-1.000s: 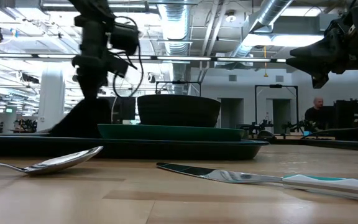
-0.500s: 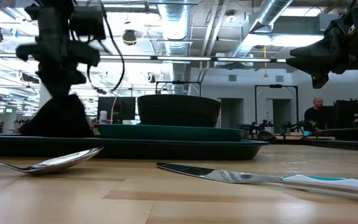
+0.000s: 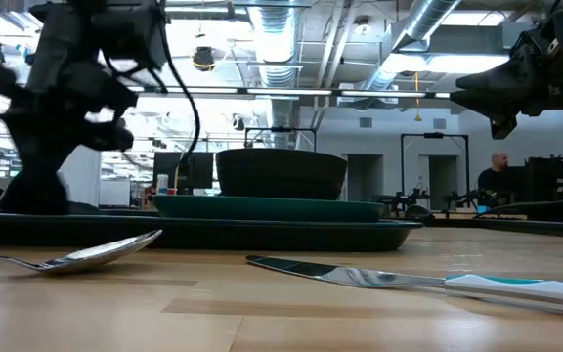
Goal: Set up tray
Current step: Put the napkin on the black tray to the left of the green plate
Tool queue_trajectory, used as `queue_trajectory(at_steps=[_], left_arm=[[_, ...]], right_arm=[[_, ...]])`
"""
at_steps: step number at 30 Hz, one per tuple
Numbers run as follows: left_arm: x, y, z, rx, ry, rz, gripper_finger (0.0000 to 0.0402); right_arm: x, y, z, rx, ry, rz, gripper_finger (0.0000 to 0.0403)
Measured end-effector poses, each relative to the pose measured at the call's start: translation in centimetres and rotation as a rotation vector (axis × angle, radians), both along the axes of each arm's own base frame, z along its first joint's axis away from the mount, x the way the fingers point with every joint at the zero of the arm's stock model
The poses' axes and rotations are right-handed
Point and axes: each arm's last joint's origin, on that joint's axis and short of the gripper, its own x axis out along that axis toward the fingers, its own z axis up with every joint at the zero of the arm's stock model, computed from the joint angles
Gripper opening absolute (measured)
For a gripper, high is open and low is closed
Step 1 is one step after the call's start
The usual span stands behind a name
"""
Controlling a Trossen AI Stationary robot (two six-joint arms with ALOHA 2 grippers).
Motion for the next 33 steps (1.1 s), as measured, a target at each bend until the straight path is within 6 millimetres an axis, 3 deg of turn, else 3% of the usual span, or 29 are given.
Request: queue_trajectory(at_steps=[9, 25, 29, 33], left_arm=[[1.1, -3.7, -1.8, 0.083, 0.097, -0.272, 0.0000], [0.9, -5.1, -2.1, 0.301, 0.082, -0.644, 0.0000], [1.2, -5.7, -1.7, 0.304, 0.044, -0.675, 0.0000], [2.1, -6.1, -1.0, 0.259, -0.020, -0.582, 0.0000]], right_arm=[[0.0, 0.0, 0.0, 0.000, 0.000, 0.000, 0.0123], [0.0, 0.0, 0.0, 0.000, 0.000, 0.000, 0.0123], [0.0, 0.0, 0.0, 0.000, 0.000, 0.000, 0.0123], [0.0, 0.0, 0.0, 0.000, 0.000, 0.000, 0.0123]])
